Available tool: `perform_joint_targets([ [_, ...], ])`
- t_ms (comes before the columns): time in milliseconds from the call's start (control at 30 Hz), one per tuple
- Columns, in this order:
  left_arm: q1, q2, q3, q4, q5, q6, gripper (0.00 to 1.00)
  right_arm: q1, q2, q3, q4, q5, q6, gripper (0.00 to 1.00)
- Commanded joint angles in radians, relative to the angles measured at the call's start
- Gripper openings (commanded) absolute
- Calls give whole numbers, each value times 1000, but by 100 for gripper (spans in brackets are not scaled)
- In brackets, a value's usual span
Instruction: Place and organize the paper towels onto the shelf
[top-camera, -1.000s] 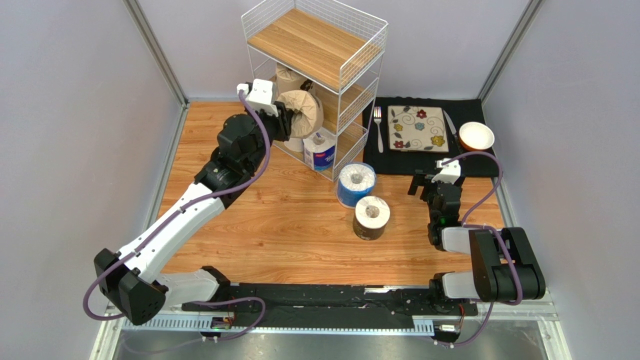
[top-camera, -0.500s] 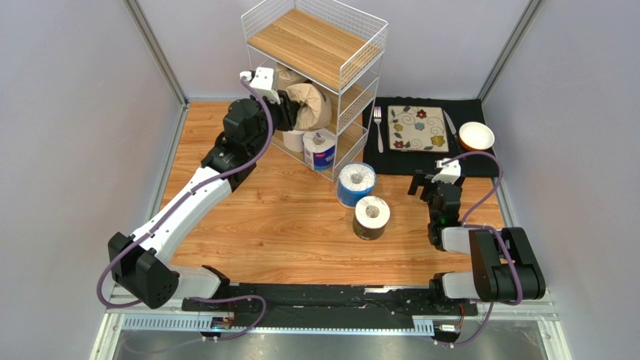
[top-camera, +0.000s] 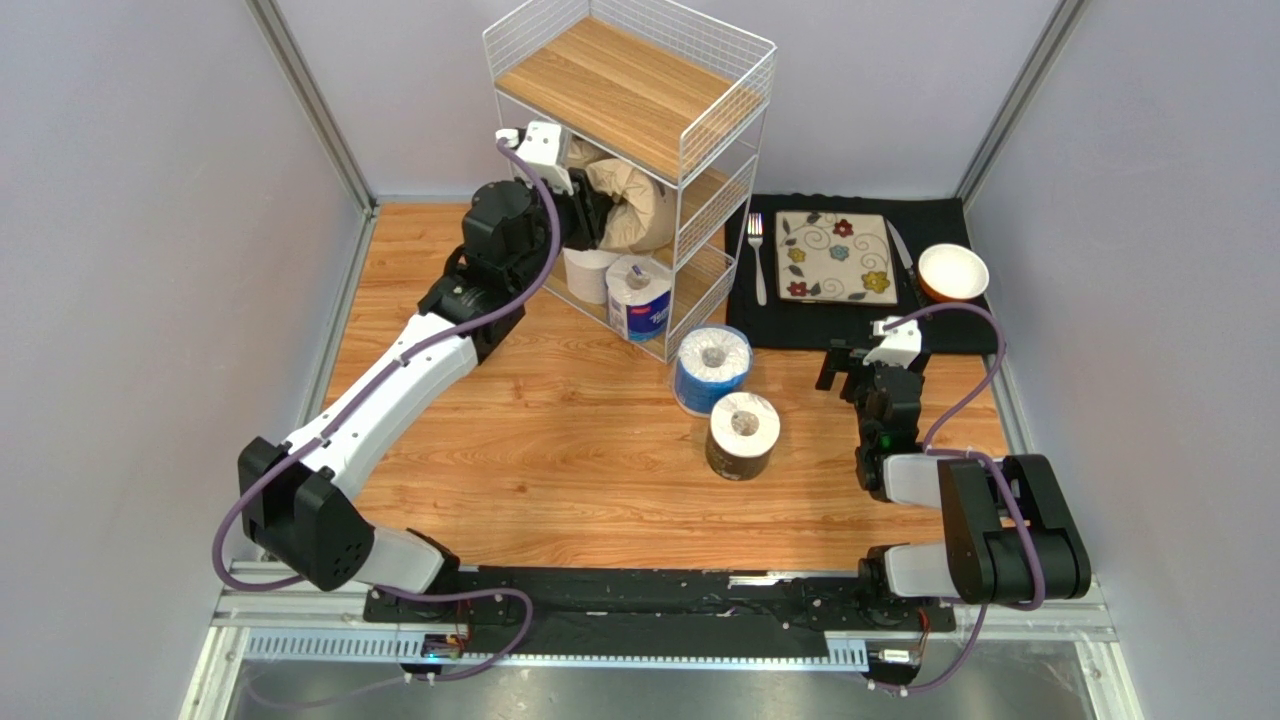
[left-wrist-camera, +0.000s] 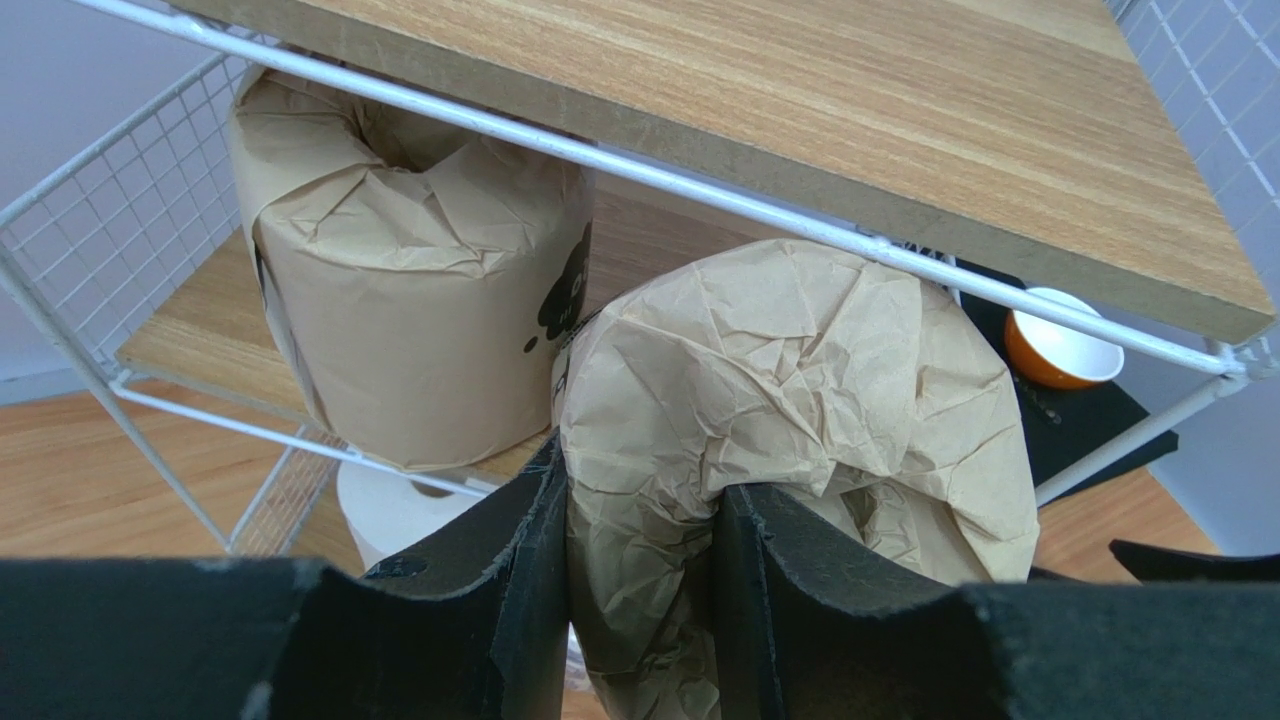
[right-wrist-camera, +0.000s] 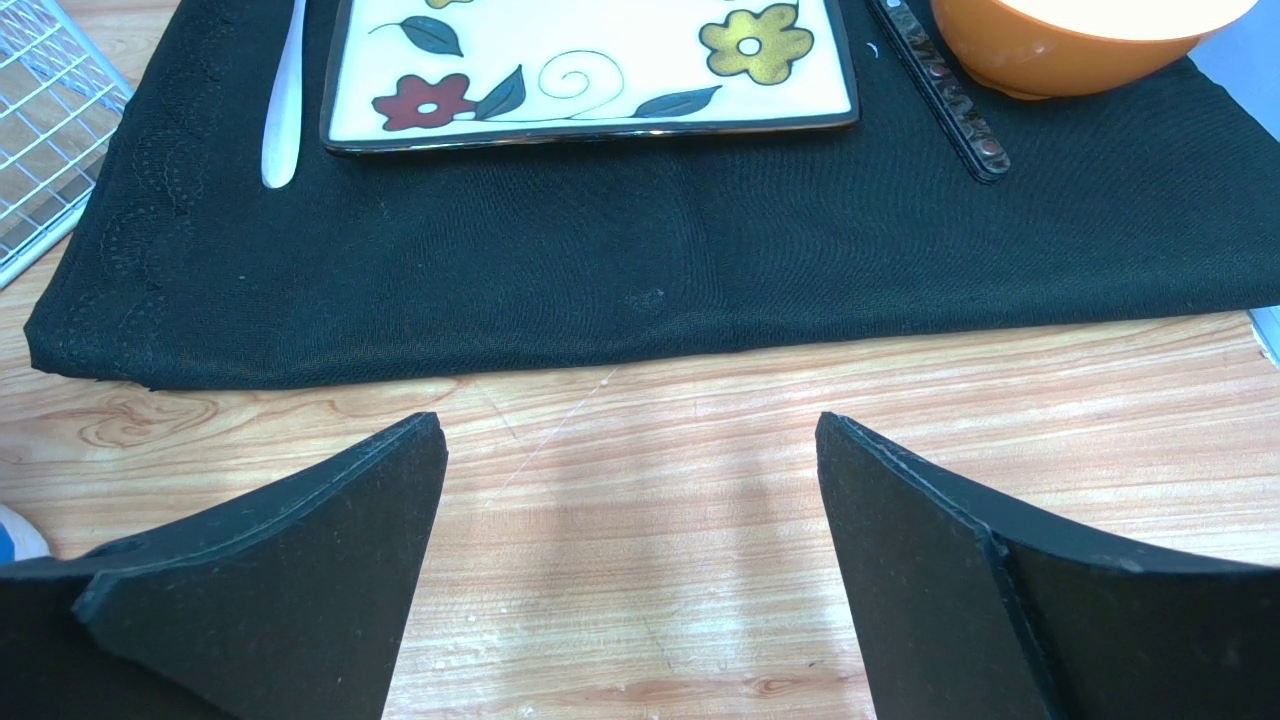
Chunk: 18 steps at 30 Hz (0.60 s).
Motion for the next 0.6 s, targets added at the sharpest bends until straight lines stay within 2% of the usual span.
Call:
perform_joint_targets([
  [0, 11, 15, 57, 81, 17, -18, 29, 3, -11, 25, 27, 5, -5, 99],
  [567, 31, 118, 150, 86, 13, -34, 28, 3, -11, 24, 27, 5, -5, 99],
])
